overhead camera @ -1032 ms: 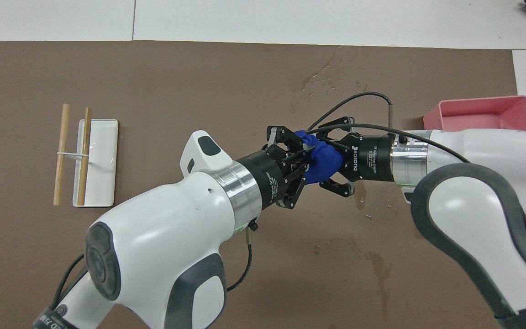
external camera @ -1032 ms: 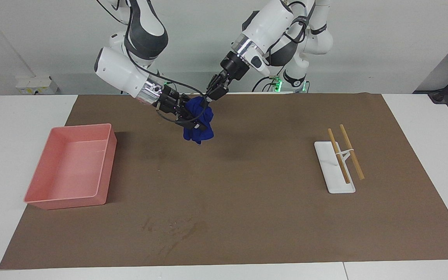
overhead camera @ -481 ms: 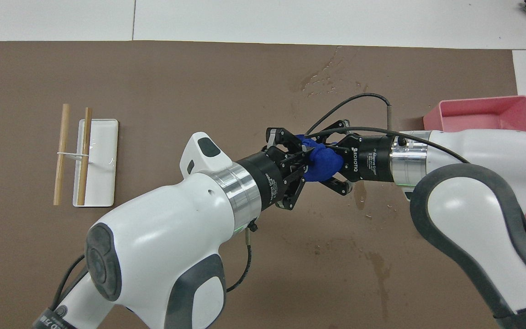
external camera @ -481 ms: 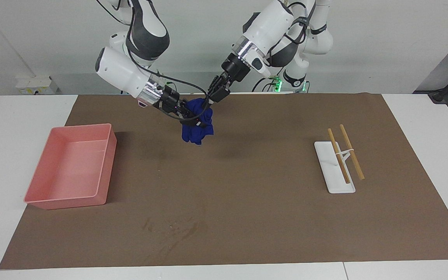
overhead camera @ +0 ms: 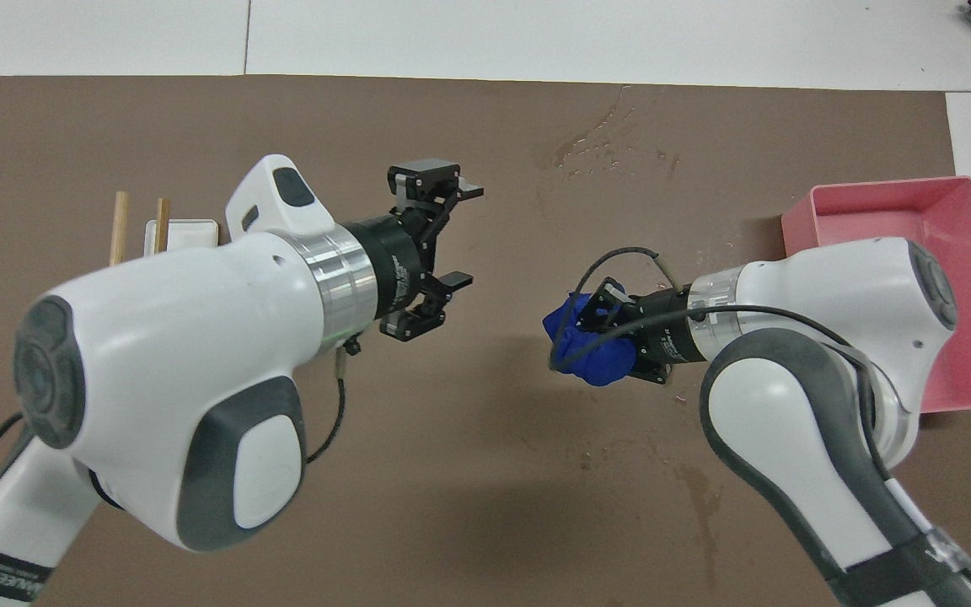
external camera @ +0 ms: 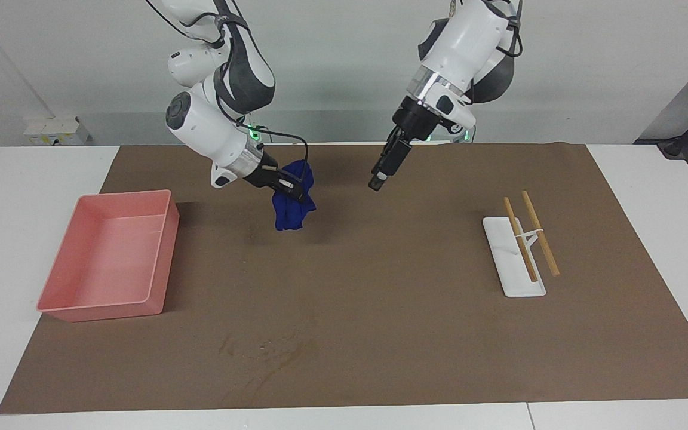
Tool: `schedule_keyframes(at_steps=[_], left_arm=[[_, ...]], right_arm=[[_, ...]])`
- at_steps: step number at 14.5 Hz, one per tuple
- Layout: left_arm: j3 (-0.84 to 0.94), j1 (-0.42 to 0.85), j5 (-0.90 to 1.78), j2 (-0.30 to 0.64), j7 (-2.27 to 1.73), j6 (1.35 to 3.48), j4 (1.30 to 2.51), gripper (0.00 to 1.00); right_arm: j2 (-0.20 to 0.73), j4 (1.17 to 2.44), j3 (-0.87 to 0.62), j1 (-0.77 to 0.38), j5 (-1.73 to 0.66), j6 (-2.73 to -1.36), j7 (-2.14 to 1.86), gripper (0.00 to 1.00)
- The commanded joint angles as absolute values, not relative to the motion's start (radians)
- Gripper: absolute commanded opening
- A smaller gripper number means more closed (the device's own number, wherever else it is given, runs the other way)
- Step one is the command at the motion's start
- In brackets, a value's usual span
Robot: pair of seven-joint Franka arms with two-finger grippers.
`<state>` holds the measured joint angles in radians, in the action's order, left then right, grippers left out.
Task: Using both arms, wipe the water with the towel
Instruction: 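Carry the cloth toward the pink bin while the left gripper withdraws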
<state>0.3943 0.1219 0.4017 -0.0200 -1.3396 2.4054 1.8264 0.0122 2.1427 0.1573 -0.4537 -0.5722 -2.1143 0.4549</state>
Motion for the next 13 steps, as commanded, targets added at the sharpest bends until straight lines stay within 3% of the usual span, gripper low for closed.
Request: schedule_keyframes(at_steps=[1,9,13], left_arm=[[0.400,0.077,0.293,-0.008,-1.119,2.295,1.795,1.00],[0.358,-0.006,0.073,-0.032,-0.486,1.823,1.756,1.00],[0.071,0.112,0.058,-0.043,-0.108,1.715,1.737,1.00]], right_arm=[[0.023,2.195,0.160,-0.454,-0.399,-2.109,0.214,0.00],[0.046,2.336,0.160,-0.445,-0.085,-2.281,-0.007,0.00],[0.124,2.341,0.160,-0.419,-0.029,-2.448,-0.035,0.00]])
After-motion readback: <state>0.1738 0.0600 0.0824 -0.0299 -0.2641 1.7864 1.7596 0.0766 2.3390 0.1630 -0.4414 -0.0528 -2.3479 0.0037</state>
